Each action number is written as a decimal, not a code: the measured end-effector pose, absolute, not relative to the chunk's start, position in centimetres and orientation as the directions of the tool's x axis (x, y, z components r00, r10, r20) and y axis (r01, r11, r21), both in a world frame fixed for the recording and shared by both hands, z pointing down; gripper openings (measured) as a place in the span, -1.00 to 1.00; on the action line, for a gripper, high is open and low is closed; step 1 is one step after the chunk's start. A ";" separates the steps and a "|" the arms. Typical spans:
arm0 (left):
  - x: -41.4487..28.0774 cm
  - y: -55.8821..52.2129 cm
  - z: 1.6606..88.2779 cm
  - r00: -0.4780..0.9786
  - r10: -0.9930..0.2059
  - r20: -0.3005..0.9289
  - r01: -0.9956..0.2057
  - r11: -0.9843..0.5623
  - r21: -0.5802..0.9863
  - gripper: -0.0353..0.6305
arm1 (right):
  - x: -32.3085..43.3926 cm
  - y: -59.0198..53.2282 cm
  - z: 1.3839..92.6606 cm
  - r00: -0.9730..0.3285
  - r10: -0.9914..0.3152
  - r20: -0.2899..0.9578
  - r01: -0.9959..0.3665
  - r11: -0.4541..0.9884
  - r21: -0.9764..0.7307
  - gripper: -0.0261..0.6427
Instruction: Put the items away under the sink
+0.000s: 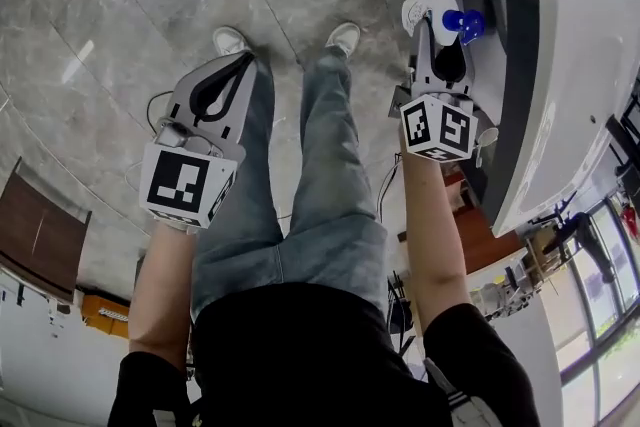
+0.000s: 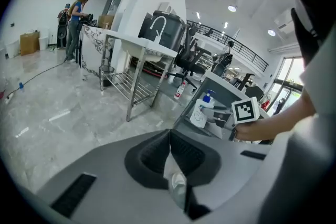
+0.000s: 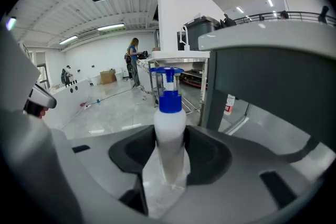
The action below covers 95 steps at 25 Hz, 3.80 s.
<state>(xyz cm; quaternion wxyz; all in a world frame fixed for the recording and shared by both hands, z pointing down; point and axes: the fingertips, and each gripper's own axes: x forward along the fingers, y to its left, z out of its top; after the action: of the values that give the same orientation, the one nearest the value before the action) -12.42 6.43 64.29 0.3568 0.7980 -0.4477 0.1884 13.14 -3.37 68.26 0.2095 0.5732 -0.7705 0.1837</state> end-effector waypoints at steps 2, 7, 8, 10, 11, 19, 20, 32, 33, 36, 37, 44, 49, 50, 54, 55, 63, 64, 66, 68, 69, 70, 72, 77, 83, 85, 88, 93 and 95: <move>-11.9 6.9 65.9 0.530 -0.574 0.624 -0.848 -0.336 0.410 -0.82 | 14.5 -3.5 69.9 -0.237 -0.811 0.535 -0.966 0.254 -0.043 -0.35; -10.1 6.9 68.3 0.542 -0.563 0.625 -0.840 -0.326 0.434 -0.82 | 18.3 -4.2 73.3 -0.182 -0.821 0.541 -0.980 0.199 -0.028 -0.35; -9.6 6.8 68.7 0.546 -0.559 0.625 -0.837 -0.326 0.440 -0.82 | 19.0 -4.4 73.8 -0.172 -0.824 0.539 -0.982 0.189 -0.023 -0.35; -8.6 6.7 69.5 0.557 -0.546 0.626 -0.830 -0.337 0.445 -0.82 | 20.3 -4.9 74.8 -0.149 -0.834 0.532 -0.986 0.167 -0.013 -0.35; -8.1 6.6 69.8 0.564 -0.538 0.626 -0.826 -0.345 0.447 -0.82 | 20.9 -5.2 75.2 -0.138 -0.840 0.525 -0.987 0.157 -0.007 -0.35; -5.5 6.8 71.2 0.597 -0.494 0.632 -0.802 -0.373 0.467 -0.82 | 25.5 -8.3 77.7 -0.057 -0.880 0.472 -0.998 0.067 0.006 -0.35; -5.3 7.0 71.3 0.601 -0.487 0.633 -0.799 -0.375 0.469 -0.82 | 26.1 -8.6 77.9 -0.043 -0.882 0.469 -0.999 0.052 0.007 -0.35; -2.5 8.4 72.3 0.621 -0.457 0.636 -0.784 -0.360 0.506 -0.82 | 31.0 -12.2 80.4 0.051 -0.883 0.467 -0.999 -0.038 0.036 -0.35; -2.5 8.4 72.3 0.620 -0.458 0.637 -0.785 -0.357 0.507 -0.82 | 31.4 -12.2 80.8 0.061 -0.879 0.473 -0.998 -0.049 0.037 -0.35; -2.5 8.3 72.3 0.618 -0.458 0.639 -0.786 -0.353 0.507 -0.82 | 32.3 -12.2 81.4 0.085 -0.878 0.472 -0.996 -0.076 0.038 -0.35; -2.4 8.3 72.3 0.619 -0.458 0.638 -0.785 -0.355 0.507 -0.82 | 32.5 -12.2 81.4 0.086 -0.880 0.467 -0.996 -0.074 0.045 -0.35; -2.2 8.2 72.6 0.623 -0.451 0.639 -0.782 -0.354 0.513 -0.82 | 33.6 -12.5 81.9 0.075 -0.893 0.444 -0.997 -0.050 0.067 -0.35; -2.3 8.3 72.6 0.628 -0.446 0.638 -0.778 -0.356 0.517 -0.82 | 33.5 -12.6 82.3 0.072 -0.888 0.454 -0.996 -0.038 0.082 -0.34; -2.4 8.3 72.5 0.627 -0.448 0.637 -0.779 -0.355 0.517 -0.82 | 33.4 -12.6 82.6 0.071 -0.880 0.469 -0.996 -0.037 0.081 -0.34; -2.7 8.2 72.5 0.623 -0.456 0.635 -0.782 -0.352 0.514 -0.82 | 33.0 -12.5 83.1 0.069 -0.866 0.496 -0.997 -0.042 0.065 -0.26; -2.8 8.2 72.5 0.622 -0.458 0.635 -0.783 -0.350 0.514 -0.82 | 33.0 -12.3 83.1 0.070 -0.866 0.495 -0.997 -0.046 0.061 -0.25; -3.4 8.2 71.9 0.612 -0.482 0.627 -0.790 -0.341 0.510 -0.82 | 32.9 -9.0 82.9 0.113 -0.842 0.527 -0.993 -0.112 0.035 -0.23; -3.5 8.1 71.6 0.610 -0.488 0.624 -0.792 -0.339 0.508 -0.82 | 32.6 -8.4 82.7 0.111 -0.837 0.537 -0.993 -0.116 0.024 -0.23; -3.7 7.8 70.9 0.604 -0.502 0.619 -0.796 -0.339 0.502 -0.82 | 31.5 -7.1 82.1 0.089 -0.825 0.557 -0.994 -0.109 -0.003 -0.23; -4.0 7.4 69.9 0.598 -0.513 0.615 -0.800 -0.345 0.490 -0.82 | 29.9 -5.9 81.3 0.048 -0.817 0.574 -0.997 -0.076 -0.025 -0.23; -4.2 7.2 69.4 0.595 -0.520 0.613 -0.803 -0.349 0.483 -0.82 | 29.0 -5.5 80.7 0.023 -0.816 0.578 -0.998 -0.051 -0.032 -0.24; -4.4 7.0 68.9 0.591 -0.529 0.609 -0.806 -0.352 0.476 -0.82 | 28.1 -5.1 80.0 -0.002 -0.816 0.579 -0.999 -0.026 -0.041 -0.28; -4.8 6.6 67.9 0.579 -0.548 0.604 -0.814 -0.348 0.464 -0.82 | 26.6 -4.5 78.3 -0.044 -0.817 0.575 -0.998 0.005 -0.069 -0.45; -5.4 6.1 65.6 0.558 -0.573 0.600 -0.828 -0.337 0.448 -0.82 | 22.4 -3.5 73.7 -0.156 -0.812 0.563 -0.984 0.081 -0.157 -0.75; -5.8 5.4 62.1 0.539 -0.604 0.587 -0.841 -0.345 0.417 -0.82 | 17.2 -3.0 67.0 -0.286 -0.784 0.551 -0.958 0.218 -0.187 -0.79; -5.9 5.0 60.6 0.534 -0.613 0.581 -0.844 -0.348 0.408 -0.82 | 16.0 -2.7 64.7 -0.322 -0.775 0.543 -0.947 0.263 -0.186 -0.79; -5.9 4.3 58.2 0.533 -0.625 0.570 -0.845 -0.366 0.390 -0.82 | 14.9 -2.3 61.5 -0.364 -0.762 0.535 -0.931 0.298 -0.210 -0.79; -6.3 3.4 53.2 0.530 -0.655 0.538 -0.848 -0.396 0.353 -0.82 | 13.7 -1.8 55.9 -0.417 -0.754 0.507 -0.908 0.320 -0.271 -0.79; -6.3 2.6 51.1 0.533 -0.667 0.520 -0.846 -0.402 0.351 -0.82 | 13.4 -2.1 53.6 -0.433 -0.757 0.489 -0.900 0.339 -0.272 -0.79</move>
<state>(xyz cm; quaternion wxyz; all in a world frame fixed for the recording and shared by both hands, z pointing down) -6.34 2.64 51.10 0.2967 0.8237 -0.4592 0.1505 13.41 -2.13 53.57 0.1389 0.5139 -0.8065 0.2574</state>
